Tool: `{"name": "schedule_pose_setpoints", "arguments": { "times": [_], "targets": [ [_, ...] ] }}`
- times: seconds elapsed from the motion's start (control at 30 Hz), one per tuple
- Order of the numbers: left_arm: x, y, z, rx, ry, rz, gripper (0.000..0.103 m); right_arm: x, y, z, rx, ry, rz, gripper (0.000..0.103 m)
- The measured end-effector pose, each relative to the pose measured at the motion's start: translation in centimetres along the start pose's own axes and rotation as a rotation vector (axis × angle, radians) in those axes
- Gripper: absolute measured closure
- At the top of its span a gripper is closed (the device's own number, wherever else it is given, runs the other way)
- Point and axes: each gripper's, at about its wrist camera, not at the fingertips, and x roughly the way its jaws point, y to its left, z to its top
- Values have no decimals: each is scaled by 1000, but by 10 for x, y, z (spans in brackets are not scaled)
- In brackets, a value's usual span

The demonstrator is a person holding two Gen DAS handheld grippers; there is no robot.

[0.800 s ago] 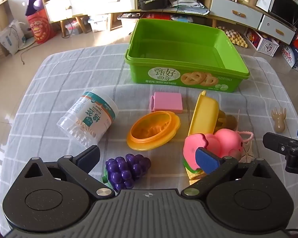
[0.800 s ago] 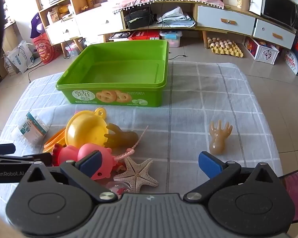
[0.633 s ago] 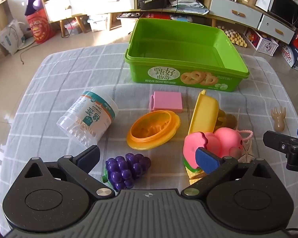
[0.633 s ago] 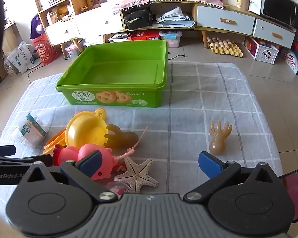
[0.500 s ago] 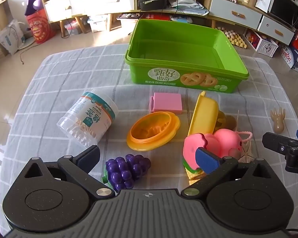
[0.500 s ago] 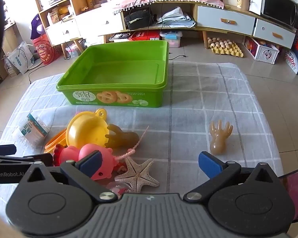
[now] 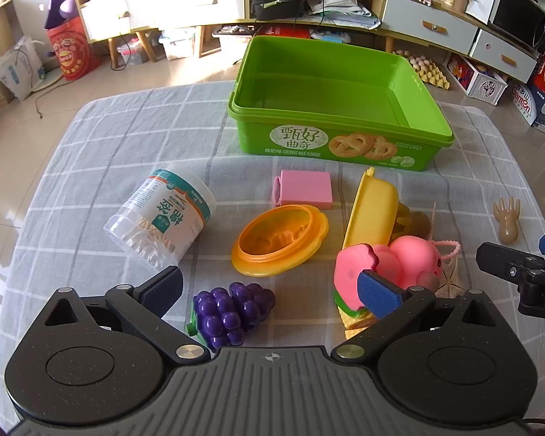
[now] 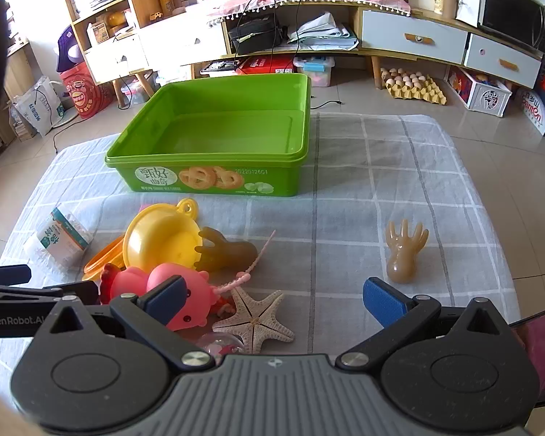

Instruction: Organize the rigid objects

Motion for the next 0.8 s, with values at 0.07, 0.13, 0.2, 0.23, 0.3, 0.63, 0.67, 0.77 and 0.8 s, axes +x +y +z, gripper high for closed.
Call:
{"name": "schedule_pose_setpoints", "arguments": {
  "times": [0.07,0.13,0.2,0.23,0.3,0.63,0.67,0.77,0.8],
  "targets": [
    [-1,0,0,-1,-1,1,5,0,0,0,-1,0,1,22],
    [0,0,0,-1,-1,1,5,0,1,0,-2,0,1,22],
    [0,0,-1,-1,-2,0,5,0,1,0,-2,0,1,22],
    [0,0,-1,-1,-2,0,5,0,1,0,-2,0,1,22],
    [0,0,0,-1,-1,0,5,0,1,0,-2,0,1,22],
    [0,0,-1,-1,-2,1,5,-1,2,0,0,1,5,22],
    [0,0,-1,-1,-1,1,5,-1,1,0,0,1,4,22],
    [0,0,0,-1,-1,1,5,-1,2,0,0,1,5,22],
    [0,0,0,-1,-1,1,5,-1,1,0,0,1,5,22]
  ]
}}
